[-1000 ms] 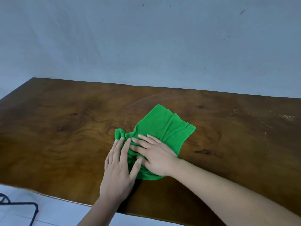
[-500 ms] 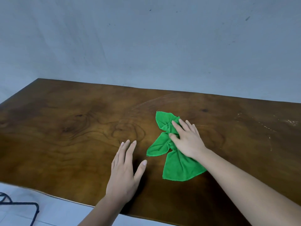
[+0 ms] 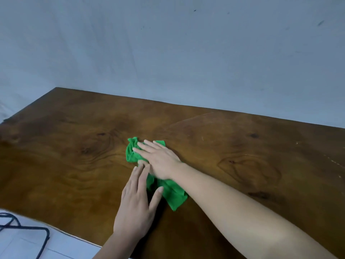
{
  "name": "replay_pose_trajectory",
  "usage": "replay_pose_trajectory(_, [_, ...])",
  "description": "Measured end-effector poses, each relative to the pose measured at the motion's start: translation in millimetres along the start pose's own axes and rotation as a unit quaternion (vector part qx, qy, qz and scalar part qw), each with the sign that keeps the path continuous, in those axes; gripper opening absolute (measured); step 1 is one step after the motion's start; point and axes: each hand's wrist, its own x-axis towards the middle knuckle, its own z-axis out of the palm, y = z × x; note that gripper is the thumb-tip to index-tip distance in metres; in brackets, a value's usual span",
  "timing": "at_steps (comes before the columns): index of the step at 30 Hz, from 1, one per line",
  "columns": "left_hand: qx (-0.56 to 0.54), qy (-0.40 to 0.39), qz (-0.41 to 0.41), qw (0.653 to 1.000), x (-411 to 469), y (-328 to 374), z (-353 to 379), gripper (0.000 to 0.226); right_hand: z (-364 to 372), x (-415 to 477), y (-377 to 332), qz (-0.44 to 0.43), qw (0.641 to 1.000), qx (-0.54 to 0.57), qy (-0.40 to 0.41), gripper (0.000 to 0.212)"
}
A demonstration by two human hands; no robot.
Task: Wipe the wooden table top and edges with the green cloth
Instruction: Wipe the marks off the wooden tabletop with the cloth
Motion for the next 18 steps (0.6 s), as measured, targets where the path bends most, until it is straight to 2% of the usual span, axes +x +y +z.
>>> replay_pose_trajectory(4, [0.07, -0.025, 0.001, 0.997, -0.5, 6.3, 1.8, 0.088, -19.4, 35.7, 47.5, 0.073, 0.997, 0.029, 0.015, 0.062])
replay_pose_trajectory(8, [0.1, -0.029, 0.002, 0.995, 1.5, 7.3, 4.7, 0.089, -38.6, 34.8, 110.4, 0.156, 0.987, 0.017, 0.038, 0.064])
replay_pose_trajectory(18, [0.135, -0.06, 0.013, 0.989, 7.3, 6.4, 6.5, 0.089, -55.7, -86.9, 256.9, 0.347, 0.932, 0.025, 0.102, 0.064])
